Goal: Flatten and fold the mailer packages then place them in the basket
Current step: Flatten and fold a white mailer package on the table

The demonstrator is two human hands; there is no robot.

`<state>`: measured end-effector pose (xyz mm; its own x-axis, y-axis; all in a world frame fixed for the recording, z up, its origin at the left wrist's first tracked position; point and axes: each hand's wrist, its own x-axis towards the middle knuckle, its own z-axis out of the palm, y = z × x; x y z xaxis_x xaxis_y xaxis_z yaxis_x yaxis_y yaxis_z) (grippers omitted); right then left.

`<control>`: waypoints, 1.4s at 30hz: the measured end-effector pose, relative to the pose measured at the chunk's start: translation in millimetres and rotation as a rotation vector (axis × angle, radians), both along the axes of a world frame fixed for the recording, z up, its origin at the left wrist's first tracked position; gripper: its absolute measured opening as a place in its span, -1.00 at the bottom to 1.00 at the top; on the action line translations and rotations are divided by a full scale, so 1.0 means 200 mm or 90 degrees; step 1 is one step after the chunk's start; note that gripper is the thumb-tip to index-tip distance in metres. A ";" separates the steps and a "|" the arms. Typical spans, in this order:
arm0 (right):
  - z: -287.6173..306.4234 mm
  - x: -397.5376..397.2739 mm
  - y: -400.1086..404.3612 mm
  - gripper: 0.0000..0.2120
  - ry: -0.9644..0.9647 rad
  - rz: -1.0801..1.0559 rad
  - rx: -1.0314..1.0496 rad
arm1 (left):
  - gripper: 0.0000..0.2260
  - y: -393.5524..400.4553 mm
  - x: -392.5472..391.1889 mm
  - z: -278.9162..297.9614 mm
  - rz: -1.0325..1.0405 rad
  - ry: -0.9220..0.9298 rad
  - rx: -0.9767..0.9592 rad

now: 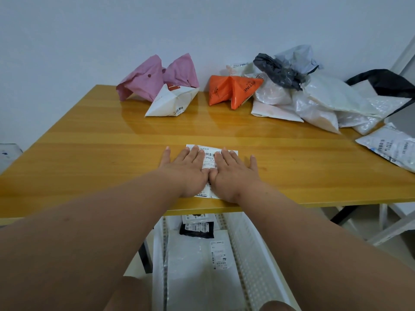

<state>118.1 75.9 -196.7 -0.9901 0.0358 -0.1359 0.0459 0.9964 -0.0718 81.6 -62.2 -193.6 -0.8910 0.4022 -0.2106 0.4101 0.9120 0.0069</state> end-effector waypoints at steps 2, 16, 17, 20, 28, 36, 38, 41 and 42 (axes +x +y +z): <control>0.01 0.01 -0.01 -0.41 0.005 -0.004 0.004 | -0.45 -0.01 0.02 0.00 -0.014 0.034 -0.010; 0.09 0.22 0.05 -0.78 0.205 0.063 0.080 | -0.73 -0.07 0.14 0.11 -0.059 0.212 -0.061; 0.08 0.22 0.05 -0.75 0.196 0.084 0.053 | -0.70 -0.07 0.15 0.10 -0.059 0.195 -0.047; 0.05 0.18 0.07 -0.52 0.090 0.133 -0.011 | -0.51 -0.08 0.18 0.04 -0.075 0.110 -0.007; -0.01 0.16 0.07 -0.47 0.014 0.131 -0.010 | -0.43 -0.08 0.20 -0.01 -0.052 -0.003 0.016; 0.02 0.18 0.04 -0.48 0.005 0.108 -0.011 | -0.43 -0.08 0.19 0.00 -0.051 -0.035 0.015; 0.03 0.19 0.04 -0.48 -0.001 0.103 -0.010 | -0.42 -0.09 0.19 0.00 -0.054 -0.030 0.032; 0.04 0.21 0.03 -0.48 -0.001 0.097 -0.016 | -0.38 -0.12 0.22 -0.01 -0.065 0.004 0.076; 0.04 0.22 0.03 -0.49 0.005 0.096 -0.027 | -0.37 -0.13 0.23 -0.02 -0.070 0.020 0.088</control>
<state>162.0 82.6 -189.0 -0.9849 -0.1187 -0.1260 -0.1045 0.9880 -0.1136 127.5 -87.8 -197.8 -0.8449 0.5215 -0.1191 0.5099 0.8525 0.1152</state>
